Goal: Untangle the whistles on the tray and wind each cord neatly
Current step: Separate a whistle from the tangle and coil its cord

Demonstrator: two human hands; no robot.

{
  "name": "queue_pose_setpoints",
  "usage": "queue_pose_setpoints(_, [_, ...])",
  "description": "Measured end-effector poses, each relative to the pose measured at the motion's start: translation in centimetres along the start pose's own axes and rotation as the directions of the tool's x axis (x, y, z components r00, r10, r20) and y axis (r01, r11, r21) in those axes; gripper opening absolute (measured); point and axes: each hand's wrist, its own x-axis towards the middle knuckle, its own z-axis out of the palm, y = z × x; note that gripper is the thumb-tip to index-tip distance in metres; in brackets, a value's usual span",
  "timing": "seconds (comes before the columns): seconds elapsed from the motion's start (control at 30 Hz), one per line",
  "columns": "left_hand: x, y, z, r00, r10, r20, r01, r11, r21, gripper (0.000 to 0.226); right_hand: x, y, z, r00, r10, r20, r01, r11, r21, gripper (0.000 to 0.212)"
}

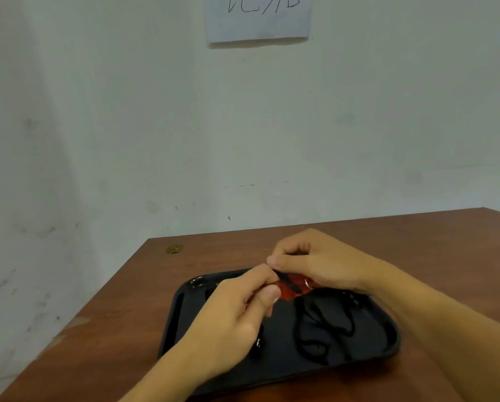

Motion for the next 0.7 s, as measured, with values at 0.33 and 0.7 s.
queue_pose_setpoints(0.33, [1.9, -1.3, 0.2, 0.941, -0.154, -0.301, 0.09, 0.973, -0.214, 0.023, 0.6, 1.4, 2.8, 0.972, 0.214, -0.093, -0.16, 0.902, 0.402, 0.027])
queue_pose_setpoints(0.7, [2.1, -4.2, -1.7, 0.958, 0.017, -0.286, 0.189, 0.715, 0.673, 0.023, 1.6, 0.0, 3.0, 0.989, -0.075, -0.13, 0.012, 0.904, -0.428, 0.021])
